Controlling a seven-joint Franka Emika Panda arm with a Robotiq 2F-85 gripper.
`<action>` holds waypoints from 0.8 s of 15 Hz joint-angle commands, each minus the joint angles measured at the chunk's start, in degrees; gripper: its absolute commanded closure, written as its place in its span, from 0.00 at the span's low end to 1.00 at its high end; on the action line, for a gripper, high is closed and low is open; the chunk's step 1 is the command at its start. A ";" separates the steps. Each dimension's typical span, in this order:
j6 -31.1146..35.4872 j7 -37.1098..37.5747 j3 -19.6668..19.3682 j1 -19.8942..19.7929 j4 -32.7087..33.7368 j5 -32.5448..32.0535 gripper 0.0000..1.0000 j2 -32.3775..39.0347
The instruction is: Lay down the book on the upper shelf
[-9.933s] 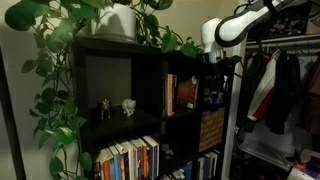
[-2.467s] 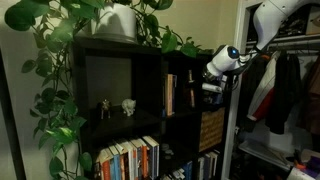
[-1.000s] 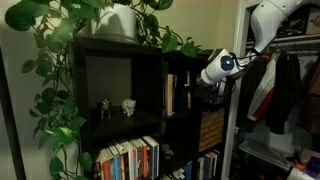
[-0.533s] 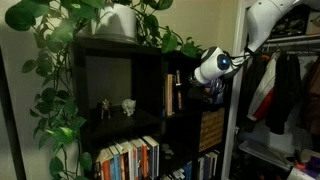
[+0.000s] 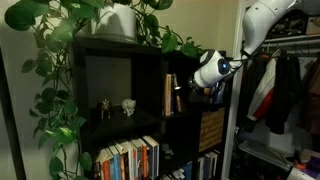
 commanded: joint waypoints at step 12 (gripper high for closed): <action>-11.97 0.00 2.23 -4.61 -3.16 -13.85 1.00 3.07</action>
